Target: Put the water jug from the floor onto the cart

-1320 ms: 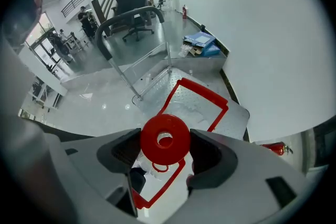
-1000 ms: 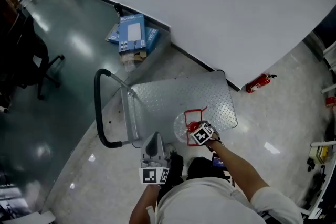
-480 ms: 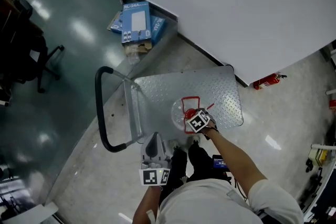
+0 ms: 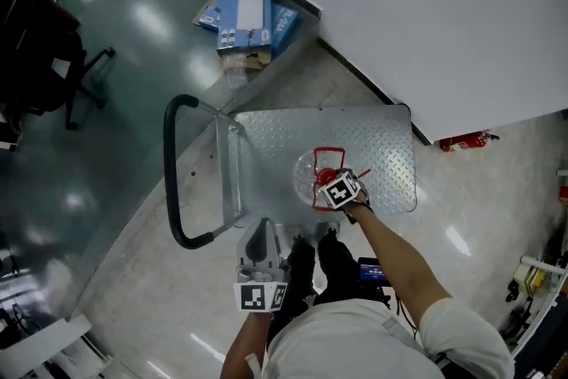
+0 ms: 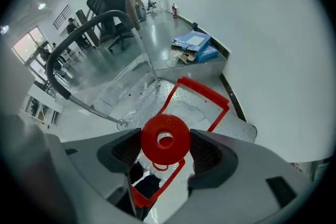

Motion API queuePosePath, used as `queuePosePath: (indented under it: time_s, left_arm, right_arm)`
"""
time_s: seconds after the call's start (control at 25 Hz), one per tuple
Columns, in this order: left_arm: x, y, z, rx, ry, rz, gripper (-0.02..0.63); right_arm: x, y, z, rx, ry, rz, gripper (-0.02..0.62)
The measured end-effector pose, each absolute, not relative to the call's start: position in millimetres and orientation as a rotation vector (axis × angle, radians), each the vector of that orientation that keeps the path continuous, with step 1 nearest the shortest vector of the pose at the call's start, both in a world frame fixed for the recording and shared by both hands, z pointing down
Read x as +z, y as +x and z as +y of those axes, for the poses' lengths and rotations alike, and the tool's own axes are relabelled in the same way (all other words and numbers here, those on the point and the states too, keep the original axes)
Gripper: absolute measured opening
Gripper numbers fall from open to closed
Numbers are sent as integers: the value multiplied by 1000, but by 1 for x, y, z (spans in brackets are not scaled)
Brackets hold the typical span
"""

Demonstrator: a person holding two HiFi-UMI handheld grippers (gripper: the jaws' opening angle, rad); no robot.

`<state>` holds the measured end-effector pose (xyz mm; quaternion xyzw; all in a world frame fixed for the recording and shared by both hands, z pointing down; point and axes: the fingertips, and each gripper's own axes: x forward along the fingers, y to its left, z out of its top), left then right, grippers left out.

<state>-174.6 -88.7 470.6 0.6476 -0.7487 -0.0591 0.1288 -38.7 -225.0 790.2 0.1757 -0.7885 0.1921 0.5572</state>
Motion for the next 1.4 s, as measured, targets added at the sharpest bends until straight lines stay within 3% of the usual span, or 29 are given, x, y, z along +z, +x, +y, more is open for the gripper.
queuePosePath:
  time_s: [0.44, 0.68, 0.72, 0.8, 1.04, 1.4]
  left_arm:
    - [464, -168, -95, -193, 1868, -2201, 3]
    - [451, -165, -94, -221, 1878, -2223, 3]
    - [446, -165, -94, -226, 1889, -2225, 3]
    - [432, -161, -94, -237, 1920, -2227, 3]
    - [383, -142, -84, -299, 2002, -2248, 3]
    - [375, -115, -82, -306, 2073, -2220, 3]
  right_arm:
    - [790, -29, -213, 382, 365, -1835, 295]
    - [709, -40, -227, 365, 455, -2052, 290]
    - [681, -39, -234, 355, 518, -2129, 243]
    - [614, -30, -242, 324, 658, -2285, 49]
    - [426, 12, -201, 134, 917, -2796, 12]
    - [423, 33, -166, 149, 1012, -2821, 12]
